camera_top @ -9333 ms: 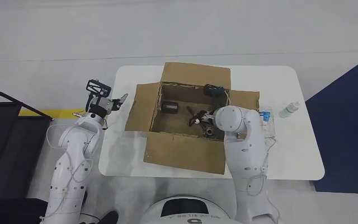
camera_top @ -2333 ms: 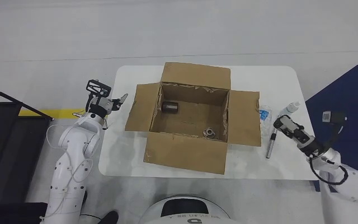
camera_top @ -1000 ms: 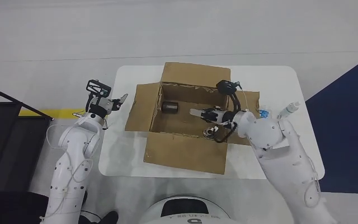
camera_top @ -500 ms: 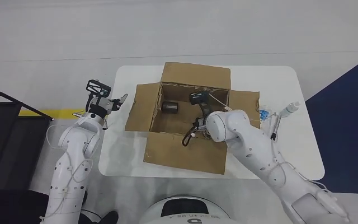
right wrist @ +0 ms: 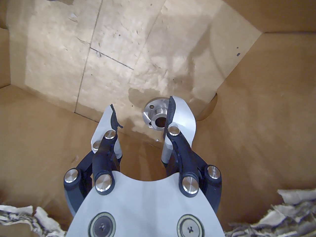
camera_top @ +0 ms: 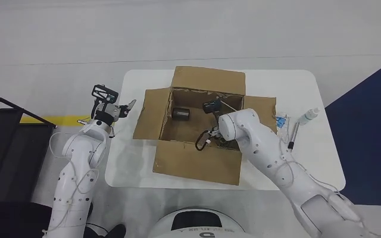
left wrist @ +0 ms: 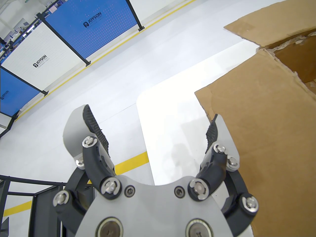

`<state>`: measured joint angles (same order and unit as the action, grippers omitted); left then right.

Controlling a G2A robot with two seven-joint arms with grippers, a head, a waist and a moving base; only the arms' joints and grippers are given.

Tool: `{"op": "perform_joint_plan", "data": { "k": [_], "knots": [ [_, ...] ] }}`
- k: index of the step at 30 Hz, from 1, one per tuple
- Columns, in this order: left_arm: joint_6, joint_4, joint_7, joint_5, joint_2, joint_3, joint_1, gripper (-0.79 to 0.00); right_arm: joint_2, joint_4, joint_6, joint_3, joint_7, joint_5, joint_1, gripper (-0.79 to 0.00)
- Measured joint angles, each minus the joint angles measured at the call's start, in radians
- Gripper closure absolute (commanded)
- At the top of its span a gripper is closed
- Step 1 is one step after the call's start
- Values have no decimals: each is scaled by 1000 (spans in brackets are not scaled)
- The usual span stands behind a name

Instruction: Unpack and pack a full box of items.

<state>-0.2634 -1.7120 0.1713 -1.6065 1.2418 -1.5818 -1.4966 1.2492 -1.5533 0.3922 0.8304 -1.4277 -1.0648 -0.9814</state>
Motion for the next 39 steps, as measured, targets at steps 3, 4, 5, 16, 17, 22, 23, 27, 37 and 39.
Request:
{"op": "perform_joint_plan", "data": {
  "k": [3, 4, 5, 16, 17, 22, 23, 27, 37, 39],
  "knots": [
    [0, 0, 0, 0, 0, 0, 0, -785, 3, 2, -19, 19, -19, -23, -16, -425],
    [0, 0, 0, 0, 0, 0, 0, -785, 4, 4, -25, 26, -25, -32, -21, -413],
    [0, 0, 0, 0, 0, 0, 0, -785, 6, 6, -33, 35, -33, -43, -27, -400],
    [0, 0, 0, 0, 0, 0, 0, -785, 44, 64, -99, 63, -99, -128, -41, -299],
    [0, 0, 0, 0, 0, 0, 0, -785, 50, 72, -105, 62, -105, -138, -40, -265],
    [0, 0, 0, 0, 0, 0, 0, -785, 74, 90, -108, 61, -108, -175, -37, 0],
    [0, 0, 0, 0, 0, 0, 0, -785, 80, 95, -108, 63, -108, -189, -36, 0],
    [0, 0, 0, 0, 0, 0, 0, -785, 102, 95, -108, 59, -108, -225, -39, 0],
    [0, 0, 0, 0, 0, 0, 0, -785, 125, -138, -18, 159, -18, -215, -131, 0],
    [0, 0, 0, 0, 0, 0, 0, -785, 122, -187, 0, 190, 12, -196, -161, 0]
  ]
}}
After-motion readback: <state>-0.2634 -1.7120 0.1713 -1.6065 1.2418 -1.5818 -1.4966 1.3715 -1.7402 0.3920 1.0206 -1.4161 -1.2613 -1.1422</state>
